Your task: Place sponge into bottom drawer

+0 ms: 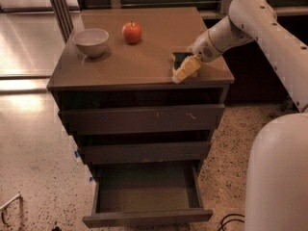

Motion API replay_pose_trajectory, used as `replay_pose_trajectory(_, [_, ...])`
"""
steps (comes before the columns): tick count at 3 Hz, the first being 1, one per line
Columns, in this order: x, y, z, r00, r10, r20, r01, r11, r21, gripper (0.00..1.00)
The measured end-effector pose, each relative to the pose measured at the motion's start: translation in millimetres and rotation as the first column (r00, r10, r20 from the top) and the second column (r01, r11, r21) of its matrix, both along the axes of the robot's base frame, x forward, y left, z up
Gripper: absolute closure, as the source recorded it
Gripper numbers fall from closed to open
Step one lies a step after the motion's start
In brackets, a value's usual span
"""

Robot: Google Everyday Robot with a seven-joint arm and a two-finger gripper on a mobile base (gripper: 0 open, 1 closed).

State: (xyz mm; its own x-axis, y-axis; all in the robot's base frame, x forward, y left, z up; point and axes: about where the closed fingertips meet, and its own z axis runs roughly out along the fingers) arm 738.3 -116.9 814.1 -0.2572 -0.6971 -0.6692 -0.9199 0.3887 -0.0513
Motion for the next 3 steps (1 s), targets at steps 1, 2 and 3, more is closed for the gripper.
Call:
replay_pose_trajectory(1, [0, 0, 0, 1.0000, 0.000, 0.000, 0.000, 1.000, 0.000, 0.46])
replay_pose_trajectory(2, [0, 0, 0, 1.0000, 0.000, 0.000, 0.000, 1.000, 0.000, 0.69])
replay_pose_trajectory(3, [-19, 5, 15, 0.9993, 0.032, 0.018, -0.032, 0.999, 0.020, 0.92])
